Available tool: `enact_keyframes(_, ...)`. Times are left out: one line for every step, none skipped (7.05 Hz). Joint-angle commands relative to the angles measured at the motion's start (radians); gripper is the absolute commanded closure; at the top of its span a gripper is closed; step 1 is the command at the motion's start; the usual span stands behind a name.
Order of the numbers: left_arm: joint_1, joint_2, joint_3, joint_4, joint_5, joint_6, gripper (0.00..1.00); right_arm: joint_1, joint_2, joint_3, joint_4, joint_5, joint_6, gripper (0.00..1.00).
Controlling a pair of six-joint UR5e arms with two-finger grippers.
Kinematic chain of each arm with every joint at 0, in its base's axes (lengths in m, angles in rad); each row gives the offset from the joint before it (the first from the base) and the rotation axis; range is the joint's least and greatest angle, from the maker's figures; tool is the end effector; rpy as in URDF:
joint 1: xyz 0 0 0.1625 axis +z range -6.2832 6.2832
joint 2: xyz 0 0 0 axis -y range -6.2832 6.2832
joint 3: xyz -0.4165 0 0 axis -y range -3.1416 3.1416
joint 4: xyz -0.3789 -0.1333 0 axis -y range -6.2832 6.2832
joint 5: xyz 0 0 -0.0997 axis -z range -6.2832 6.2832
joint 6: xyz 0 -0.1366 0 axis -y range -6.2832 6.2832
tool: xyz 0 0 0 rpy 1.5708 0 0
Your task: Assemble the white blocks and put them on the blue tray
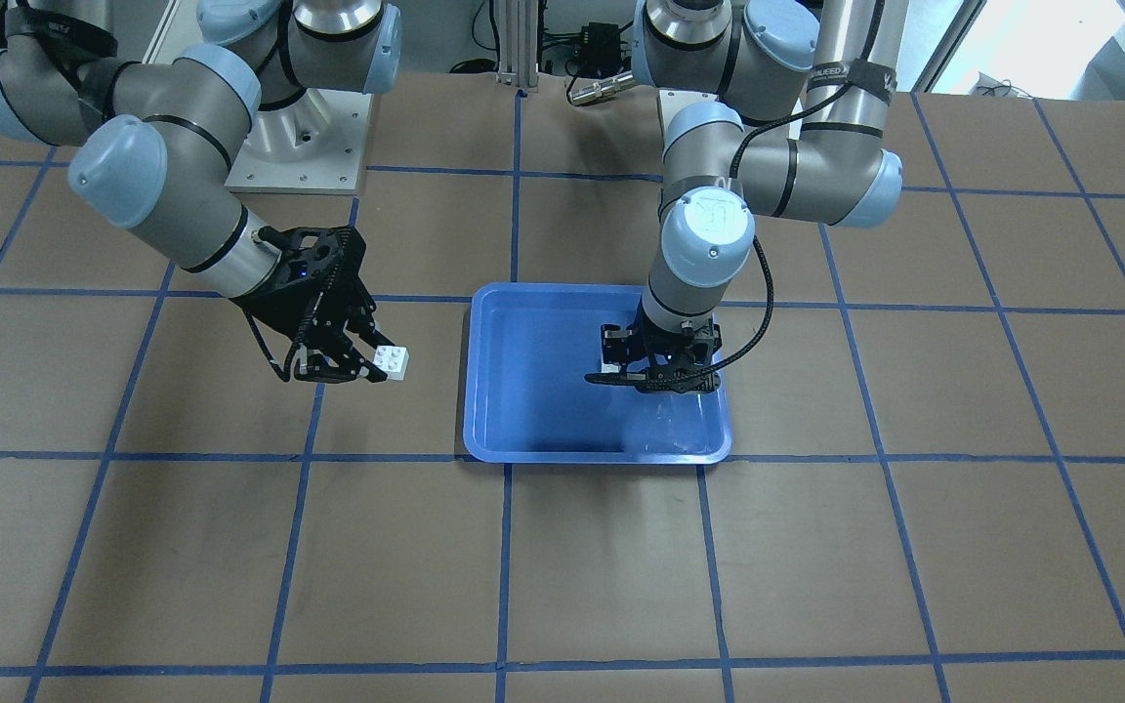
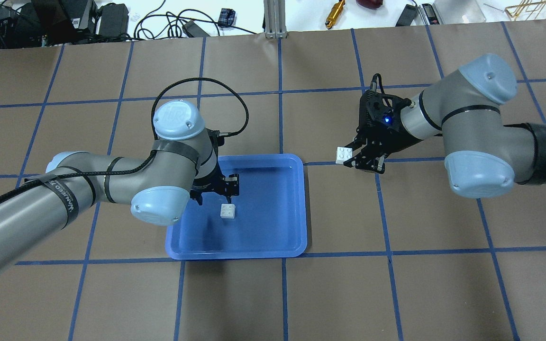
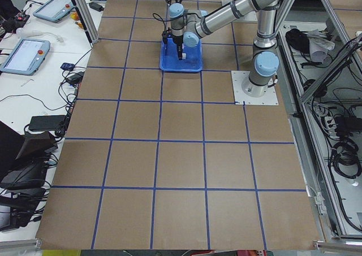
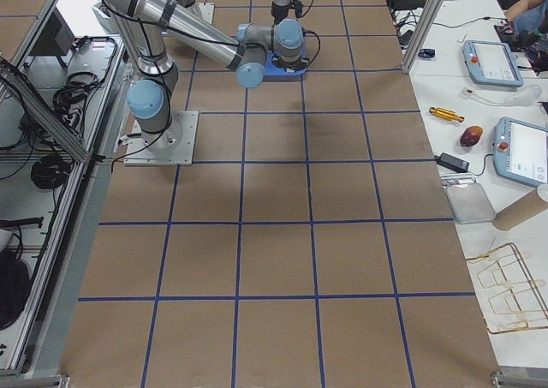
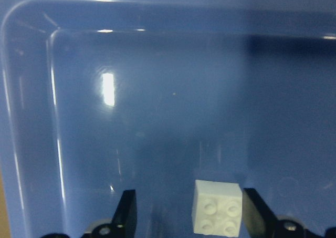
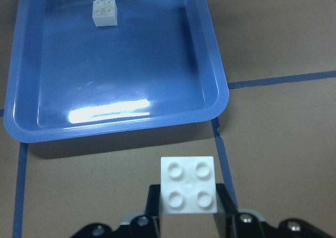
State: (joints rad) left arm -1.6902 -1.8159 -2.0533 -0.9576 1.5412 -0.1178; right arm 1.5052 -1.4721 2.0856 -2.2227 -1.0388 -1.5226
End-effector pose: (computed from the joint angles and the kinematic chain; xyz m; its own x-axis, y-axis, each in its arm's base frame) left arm -0.1921 -0.4478 0.1675 -0.9999 -0.0010 0.0158 0.0008 0.9932 0.1168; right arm 0.1723 -0.4673 0.2450 -0.1069 -0.9942 0.0139 -0.8571 0.0851 -0.5081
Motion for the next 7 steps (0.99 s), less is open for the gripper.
enact_keyframes(0.061, 0.009, -0.022, -0.026, -0.041, 0.146, 0.57, 0.07, 0.016, 0.007, -0.009, 0.002, 0.009, 1.0)
enact_keyframes(0.073, 0.01, -0.039, -0.027, -0.043, 0.161, 0.79, 0.087, 0.032, 0.007, -0.015, 0.006, 0.006, 1.0)
enact_keyframes(0.078, 0.01, -0.042, -0.027, -0.044, 0.168, 1.0, 0.13, 0.055, 0.007, -0.056, 0.003, 0.01, 1.0)
enact_keyframes(0.081, 0.009, -0.042, -0.027, -0.067, 0.168, 1.0, 0.172, 0.087, 0.005, -0.107, 0.002, 0.031, 1.0)
enact_keyframes(0.078, 0.001, -0.042, -0.026, -0.082, 0.161, 1.0, 0.2, 0.125, 0.005, -0.179, 0.003, 0.086, 1.0)
enact_keyframes(0.07, -0.008, -0.041, -0.017, -0.084, 0.15, 1.0, 0.219, 0.165, 0.004, -0.251, 0.003, 0.155, 1.0)
enact_keyframes(0.066, -0.014, -0.042, -0.021, -0.089, 0.152, 1.0, 0.249, 0.197, 0.002, -0.311, 0.0, 0.206, 1.0)
